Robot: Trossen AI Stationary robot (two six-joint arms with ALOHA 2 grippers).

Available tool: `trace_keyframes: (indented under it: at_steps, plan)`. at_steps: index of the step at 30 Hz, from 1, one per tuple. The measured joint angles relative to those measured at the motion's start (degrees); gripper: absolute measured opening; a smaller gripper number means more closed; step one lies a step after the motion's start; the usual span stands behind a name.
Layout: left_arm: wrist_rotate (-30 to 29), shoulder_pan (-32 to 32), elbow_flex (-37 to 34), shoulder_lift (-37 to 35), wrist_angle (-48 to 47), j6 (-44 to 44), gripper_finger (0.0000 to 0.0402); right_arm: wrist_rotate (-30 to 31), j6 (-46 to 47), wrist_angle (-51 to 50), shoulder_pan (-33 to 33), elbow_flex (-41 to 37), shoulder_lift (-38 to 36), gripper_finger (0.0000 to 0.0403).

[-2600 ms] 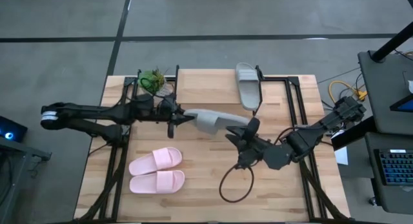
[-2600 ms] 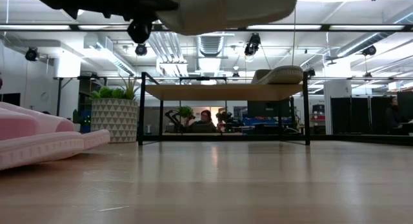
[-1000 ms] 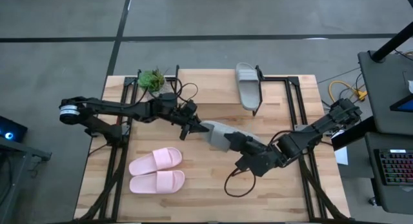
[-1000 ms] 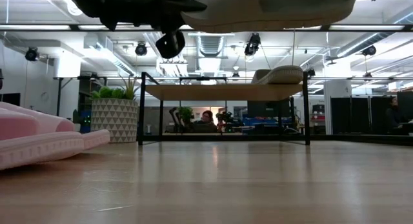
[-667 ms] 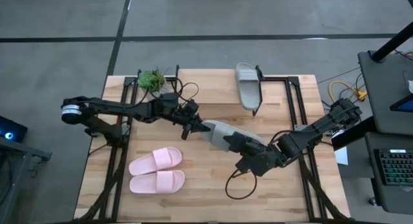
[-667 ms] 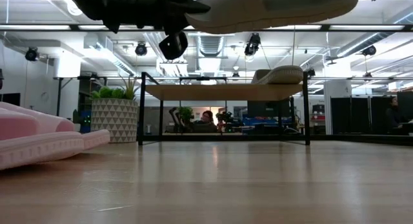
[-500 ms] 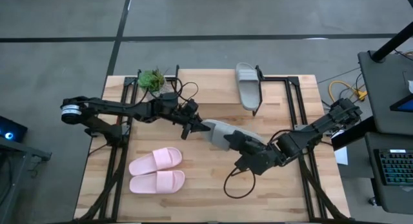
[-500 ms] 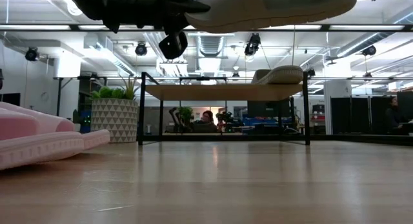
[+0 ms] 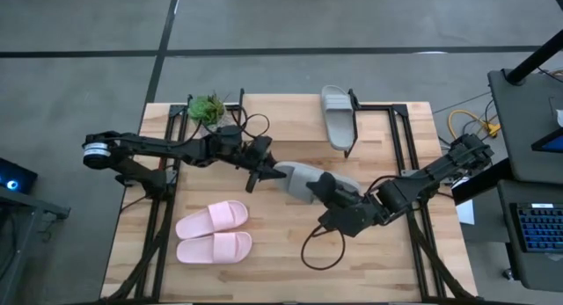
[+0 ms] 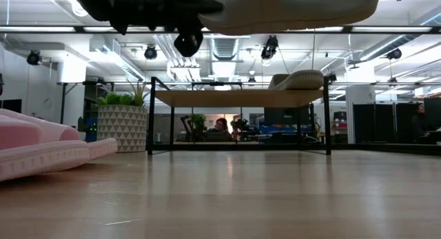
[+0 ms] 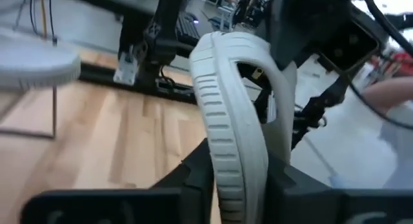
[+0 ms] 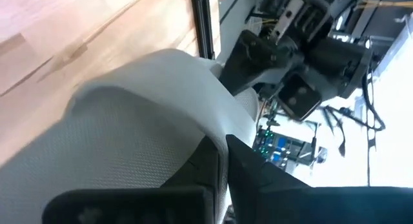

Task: Pick and place slides into the shelf
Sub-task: Put the gray slides on the shelf

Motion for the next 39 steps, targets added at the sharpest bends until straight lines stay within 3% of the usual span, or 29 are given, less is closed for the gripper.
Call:
trace_keyframes:
  at_steps: [9, 13, 22, 29, 39]
  plan:
    - [0.45, 0.84, 0.00, -1.05, 0.62, 11.65, 0.0212, 3.99, 7.01, -0.68, -0.07, -0.06, -0.54, 0.0009]
    - [0.33, 2.08, -0.19, -3.48, 0.46, 14.08, 0.0248, 4.71, 12.48, -0.55, -0.44, -0.07, -1.06, 0.0009]
    - [-2.45, 4.18, -2.59, -13.69, -1.86, 19.60, 0.0254, 6.76, 21.23, -0.74, -0.48, -0.07, -1.16, 0.0009]
    - [-11.33, 4.28, -2.69, -22.85, -12.79, 22.97, 0.0254, 9.67, 27.54, -0.13, -1.45, -0.07, -1.46, 0.0009]
    - [-18.55, 4.28, -2.71, -29.58, -23.88, 22.95, 0.0254, 9.69, 43.55, 1.02, -12.44, -0.04, -1.49, 0.0009]
